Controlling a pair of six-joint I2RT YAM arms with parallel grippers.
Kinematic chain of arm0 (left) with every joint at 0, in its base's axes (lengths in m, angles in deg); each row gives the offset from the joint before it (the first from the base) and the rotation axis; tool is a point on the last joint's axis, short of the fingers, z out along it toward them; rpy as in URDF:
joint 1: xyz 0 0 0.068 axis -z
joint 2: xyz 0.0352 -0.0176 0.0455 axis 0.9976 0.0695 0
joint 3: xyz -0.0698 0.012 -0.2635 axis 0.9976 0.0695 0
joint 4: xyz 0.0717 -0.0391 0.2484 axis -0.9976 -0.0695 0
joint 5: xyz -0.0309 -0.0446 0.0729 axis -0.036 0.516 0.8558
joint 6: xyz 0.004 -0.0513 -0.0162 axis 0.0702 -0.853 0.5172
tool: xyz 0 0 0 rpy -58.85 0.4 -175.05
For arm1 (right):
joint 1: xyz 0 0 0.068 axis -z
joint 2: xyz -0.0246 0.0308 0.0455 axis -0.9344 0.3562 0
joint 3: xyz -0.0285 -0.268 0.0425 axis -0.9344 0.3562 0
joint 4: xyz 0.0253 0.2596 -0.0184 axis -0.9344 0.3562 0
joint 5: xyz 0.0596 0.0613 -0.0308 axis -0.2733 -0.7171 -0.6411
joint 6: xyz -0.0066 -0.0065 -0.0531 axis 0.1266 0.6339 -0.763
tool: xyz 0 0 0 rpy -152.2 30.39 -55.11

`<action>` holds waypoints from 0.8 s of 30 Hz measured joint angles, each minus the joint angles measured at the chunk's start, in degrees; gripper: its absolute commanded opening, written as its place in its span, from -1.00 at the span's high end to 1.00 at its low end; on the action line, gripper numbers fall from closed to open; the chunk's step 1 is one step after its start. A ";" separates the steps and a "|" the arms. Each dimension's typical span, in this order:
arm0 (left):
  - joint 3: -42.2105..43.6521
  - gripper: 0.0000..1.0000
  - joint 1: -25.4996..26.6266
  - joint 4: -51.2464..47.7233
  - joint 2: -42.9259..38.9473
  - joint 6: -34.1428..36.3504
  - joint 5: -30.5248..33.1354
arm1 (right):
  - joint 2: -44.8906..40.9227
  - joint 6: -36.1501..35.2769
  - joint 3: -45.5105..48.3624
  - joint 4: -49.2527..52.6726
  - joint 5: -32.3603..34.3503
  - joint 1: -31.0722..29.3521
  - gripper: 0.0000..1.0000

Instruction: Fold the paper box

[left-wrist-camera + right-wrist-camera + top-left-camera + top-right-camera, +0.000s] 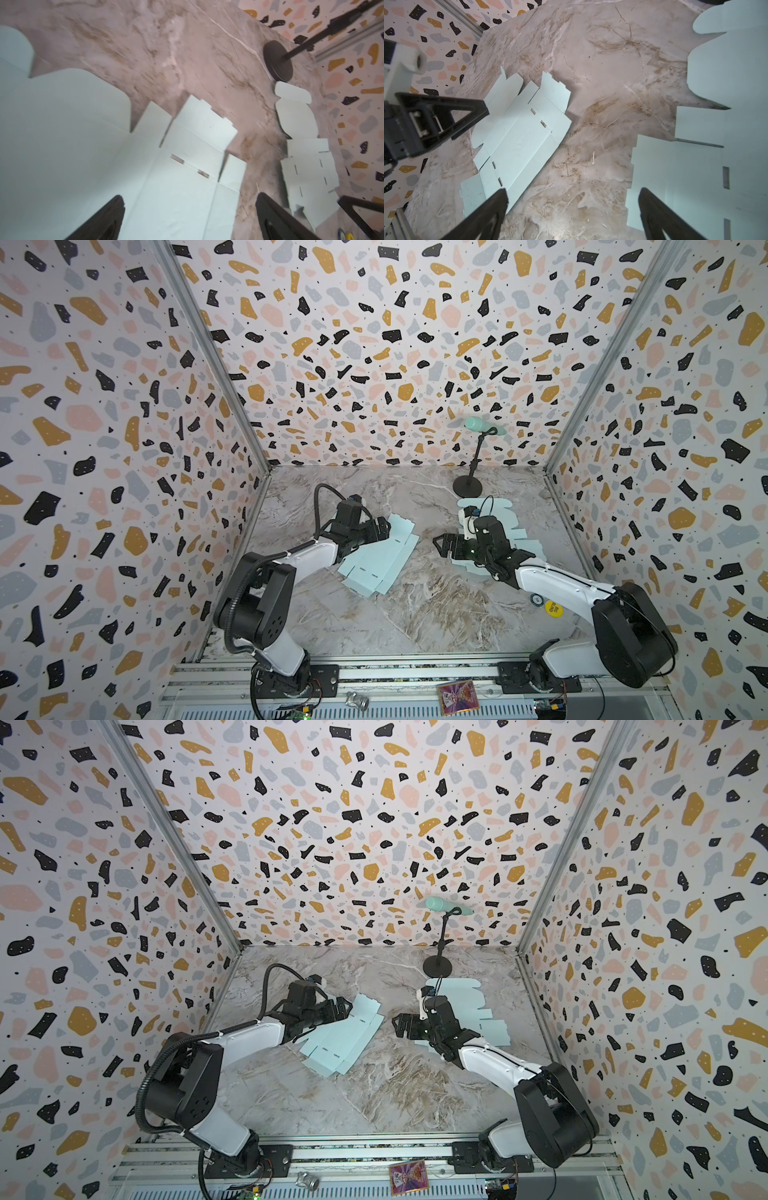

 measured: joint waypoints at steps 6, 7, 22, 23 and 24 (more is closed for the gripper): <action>-1.66 -1.00 -1.66 -3.67 5.75 3.63 2.97 | 0.00 -0.31 -0.09 0.42 -0.07 -0.13 -0.98; -1.66 -1.00 -1.66 -4.13 6.16 4.02 3.48 | 0.02 -0.42 -0.13 0.52 -0.07 -0.13 -0.98; 9.64 -1.00 -0.04 4.63 -0.39 0.92 4.28 | 1.03 -0.74 -0.92 0.85 -1.40 -0.13 -0.98; 10.47 -1.00 0.55 5.05 -1.03 0.42 4.28 | 1.03 -0.74 -0.92 0.85 -1.40 -0.13 -0.97; 11.56 -1.00 1.51 5.55 -1.97 -0.50 4.17 | 1.03 -0.74 -0.92 0.83 -1.44 -0.13 -0.98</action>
